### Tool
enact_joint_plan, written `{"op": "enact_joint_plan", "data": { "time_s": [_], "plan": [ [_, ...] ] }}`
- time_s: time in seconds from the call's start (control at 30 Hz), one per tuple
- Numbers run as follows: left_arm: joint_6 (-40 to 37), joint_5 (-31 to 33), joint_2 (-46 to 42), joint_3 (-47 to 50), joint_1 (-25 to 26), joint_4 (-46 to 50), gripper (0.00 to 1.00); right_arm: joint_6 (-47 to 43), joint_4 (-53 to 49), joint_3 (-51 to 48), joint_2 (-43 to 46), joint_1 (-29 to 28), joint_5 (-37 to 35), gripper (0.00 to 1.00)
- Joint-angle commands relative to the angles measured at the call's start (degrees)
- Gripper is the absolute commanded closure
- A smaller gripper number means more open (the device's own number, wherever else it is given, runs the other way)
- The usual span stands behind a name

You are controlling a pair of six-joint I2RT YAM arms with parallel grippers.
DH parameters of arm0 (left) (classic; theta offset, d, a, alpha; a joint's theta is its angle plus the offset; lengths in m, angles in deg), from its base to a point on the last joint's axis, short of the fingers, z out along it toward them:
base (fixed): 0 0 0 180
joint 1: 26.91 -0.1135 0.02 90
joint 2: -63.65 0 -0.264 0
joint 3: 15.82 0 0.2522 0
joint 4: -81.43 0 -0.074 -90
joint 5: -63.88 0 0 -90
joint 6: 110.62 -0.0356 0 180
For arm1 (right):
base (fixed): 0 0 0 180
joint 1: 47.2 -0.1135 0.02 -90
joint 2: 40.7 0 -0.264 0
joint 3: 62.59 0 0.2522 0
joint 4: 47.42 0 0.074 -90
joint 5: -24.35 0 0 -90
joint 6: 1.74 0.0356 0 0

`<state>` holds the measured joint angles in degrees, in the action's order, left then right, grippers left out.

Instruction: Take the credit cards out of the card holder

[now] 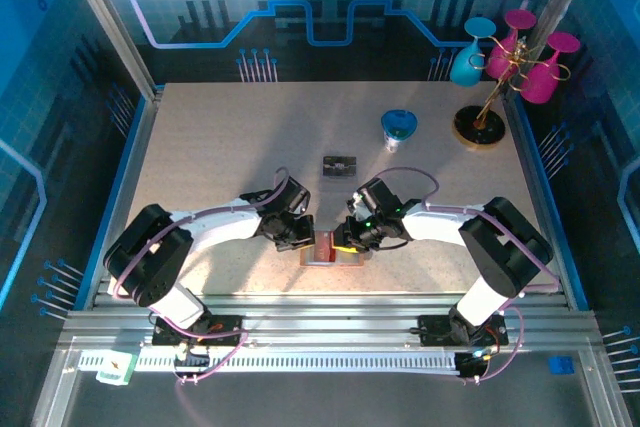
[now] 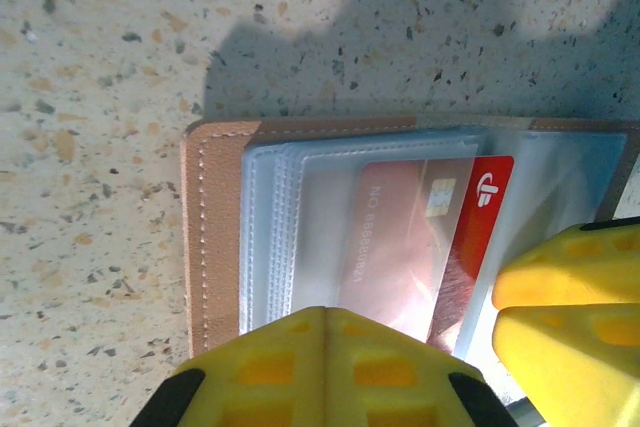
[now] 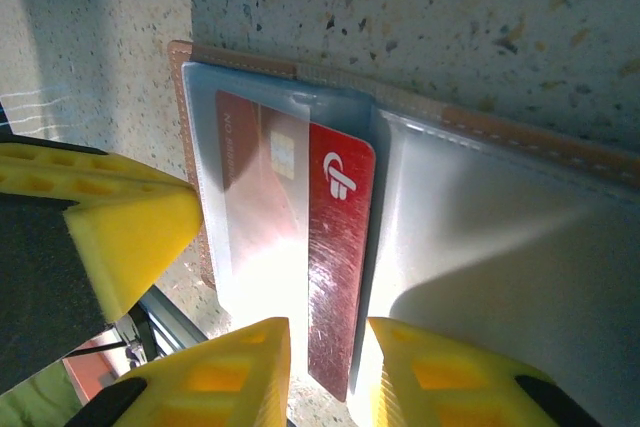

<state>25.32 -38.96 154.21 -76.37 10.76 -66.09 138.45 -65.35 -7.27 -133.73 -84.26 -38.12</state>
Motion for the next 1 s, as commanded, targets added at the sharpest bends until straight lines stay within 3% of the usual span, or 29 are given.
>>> {"op": "enact_joint_plan", "data": {
  "time_s": [0.0, 0.63, 0.97],
  "plan": [
    [-1.0, 0.4, -0.9, 0.3, 0.2, 1.2, 0.96, 0.6, 0.6, -0.2, -0.9, 0.5, 1.2, 0.74],
    [-0.9, -2.2, 3.1, 1.0, 0.7, -0.9, 0.97, 0.6, 0.4, 1.1, -3.0, -0.3, 0.9, 0.74],
    [-1.3, -1.7, 3.3, 0.9, 0.7, 0.1, 0.97, 1.6, 1.7, 0.6, -1.5, 0.0, 1.3, 0.8]
  ]
}}
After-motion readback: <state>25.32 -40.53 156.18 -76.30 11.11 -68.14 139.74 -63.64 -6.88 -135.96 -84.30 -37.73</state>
